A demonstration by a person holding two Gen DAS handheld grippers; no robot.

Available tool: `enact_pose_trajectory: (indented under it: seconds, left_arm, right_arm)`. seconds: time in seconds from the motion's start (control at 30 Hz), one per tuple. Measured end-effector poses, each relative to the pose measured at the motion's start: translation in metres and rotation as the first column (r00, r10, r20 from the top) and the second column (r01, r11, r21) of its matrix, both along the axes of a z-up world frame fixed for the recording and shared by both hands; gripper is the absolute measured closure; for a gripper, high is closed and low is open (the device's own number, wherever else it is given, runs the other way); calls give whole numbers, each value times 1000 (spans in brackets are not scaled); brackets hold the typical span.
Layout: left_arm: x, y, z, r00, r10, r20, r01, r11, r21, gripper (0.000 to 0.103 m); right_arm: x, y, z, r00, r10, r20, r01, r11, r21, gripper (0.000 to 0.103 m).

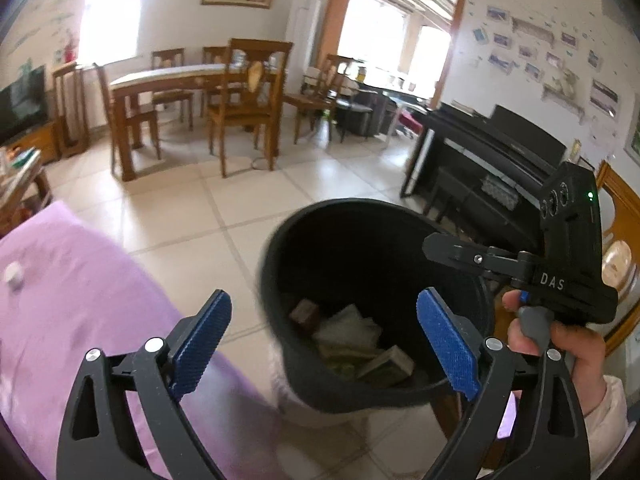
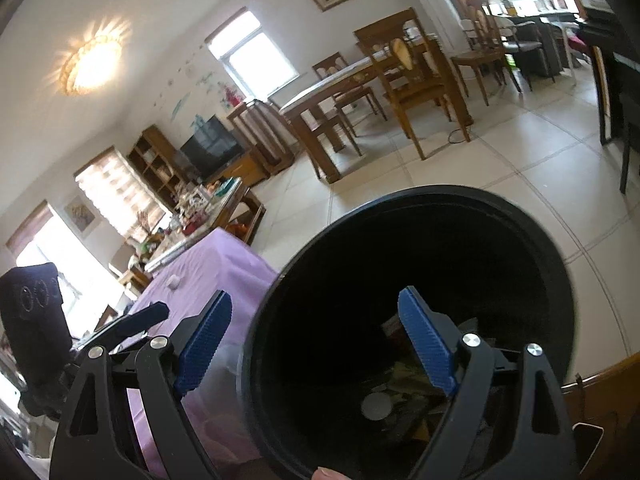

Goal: Collect trash
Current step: 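Carry the roll and tray over the black bin and open both tools, then grasp the blue wrapper with the left tool while the right grasps the purple spray bottle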

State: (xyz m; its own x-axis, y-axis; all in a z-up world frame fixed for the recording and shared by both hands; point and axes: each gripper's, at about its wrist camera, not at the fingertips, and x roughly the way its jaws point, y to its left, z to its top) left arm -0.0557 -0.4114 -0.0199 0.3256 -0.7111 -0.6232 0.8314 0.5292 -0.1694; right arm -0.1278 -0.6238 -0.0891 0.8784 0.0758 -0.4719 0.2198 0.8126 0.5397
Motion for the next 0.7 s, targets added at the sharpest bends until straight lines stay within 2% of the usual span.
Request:
enact_pose_trajectory:
  seconds: [0.2,0.3,0.4,0.57,0.63,0.7]
  left_arm:
    - [29,95,4,987,161,11,-161,987,1,11]
    - [48,155,3,963,270,11,-270,963,12,11]
    - [65,217,1,930,368,13,-369,929,39,9]
    - [100,310,-6,850,525,34,-524,841,135,8]
    - [114,336,-12,829,559,24,-553,812,185,8]
    - [125,353,-19,820,572,6,-559,800,220,8]
  right_arm:
    - [37,50,10,994,108,-23,-109,993,-39,18]
    - [63,85,15,983,182,-39,-184,981,-59,18]
    - [87,121,17,965,256,-54,-260,963,-76,18]
    - [134,189,22,920,381,-94,-391,912,-121,18]
    - [157,225,24,890,441,-118,-455,879,-145,18]
    - [176,251,26,866,480,-142,-500,849,-175,18]
